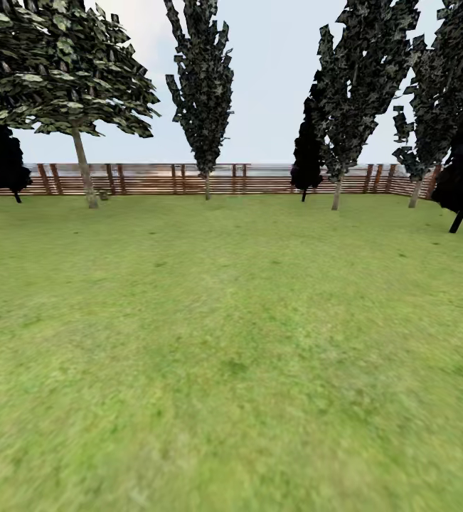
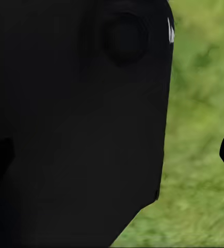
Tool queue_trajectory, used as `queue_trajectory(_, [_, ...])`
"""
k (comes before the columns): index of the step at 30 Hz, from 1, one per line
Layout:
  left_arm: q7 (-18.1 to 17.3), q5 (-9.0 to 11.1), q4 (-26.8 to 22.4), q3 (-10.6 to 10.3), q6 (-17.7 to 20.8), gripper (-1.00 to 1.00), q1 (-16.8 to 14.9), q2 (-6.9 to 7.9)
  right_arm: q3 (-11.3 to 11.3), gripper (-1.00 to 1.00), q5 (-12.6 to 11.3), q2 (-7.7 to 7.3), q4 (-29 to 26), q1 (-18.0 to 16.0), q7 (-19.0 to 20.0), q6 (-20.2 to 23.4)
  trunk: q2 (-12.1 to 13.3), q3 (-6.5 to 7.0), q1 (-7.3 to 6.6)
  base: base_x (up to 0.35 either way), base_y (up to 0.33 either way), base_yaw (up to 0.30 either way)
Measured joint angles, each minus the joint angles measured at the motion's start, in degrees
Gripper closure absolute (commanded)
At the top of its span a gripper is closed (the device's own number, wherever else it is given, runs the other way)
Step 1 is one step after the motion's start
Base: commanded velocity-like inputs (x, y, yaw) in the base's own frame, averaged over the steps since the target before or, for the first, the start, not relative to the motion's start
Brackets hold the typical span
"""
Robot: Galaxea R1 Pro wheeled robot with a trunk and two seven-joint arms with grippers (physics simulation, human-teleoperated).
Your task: Take the three Easter eggs out of the wicker basket on the lawn in the garden, then place them on the lawn next to a single tree (choose any tree) so that all three eggs are next to the same tree and none are left in the basket.
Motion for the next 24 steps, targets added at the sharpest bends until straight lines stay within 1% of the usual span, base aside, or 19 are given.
queue_trajectory(1, [0.00, 0.00, 0.00, 0.00, 0.00, -1.00, 0.00, 0.00, 0.00, -1.00, 0.00, 0.00, 0.00, 0.00, 0.00, 0.00, 0.00, 0.00, 0.00, 0.000, 0.000, 0.000])
queue_trajectory(3, [-0.58, 0.23, 0.33, 0.15, -0.11, -1.00, -0.62, -0.64, 0.06, -1.00, -0.26, 0.08, -0.49, -0.25, 0.24, -0.41, 0.01, 0.03, 0.01, 0.000, 0.000, 0.000])
queue_trajectory(6, [-0.76, 0.23, 0.05, 0.17, -0.09, -1.00, -0.31, -1.43, 0.01, -1.00, -0.09, 0.19, -0.87, -0.74, 0.21, -0.73, 0.01, 0.03, 0.01, 0.000, 0.000, 0.000])
queue_trajectory(9, [-0.65, 0.24, -0.79, 0.16, 0.00, -1.00, -0.16, -1.40, -0.02, -1.00, -0.01, -0.16, -1.88, -1.73, 0.16, -1.60, 0.01, 0.03, 0.01, 0.000, 0.000, 0.000])
queue_trajectory(14, [-0.64, 0.24, -0.94, 0.15, 0.00, -1.00, -0.17, -1.41, 0.31, -1.00, 0.31, -0.05, -2.70, -3.37, 0.16, -3.18, 0.01, 0.03, 0.01, 0.000, 0.000, 0.000])
queue_trajectory(15, [-0.64, 0.24, -0.94, 0.15, 0.00, -1.00, -0.18, -1.41, 0.38, -1.00, 0.33, -0.12, -2.63, -3.83, 0.16, -7.99, 0.01, 0.03, 0.01, 0.000, 0.000, 0.000])
queue_trajectory(24, [-0.64, 0.24, -1.39, 0.16, 0.00, -1.00, -0.22, -1.32, 0.29, -1.00, 0.37, 0.02, -2.65, -3.83, 0.15, -8.24, 0.01, 0.03, 0.01, 0.000, 0.000, 0.000])
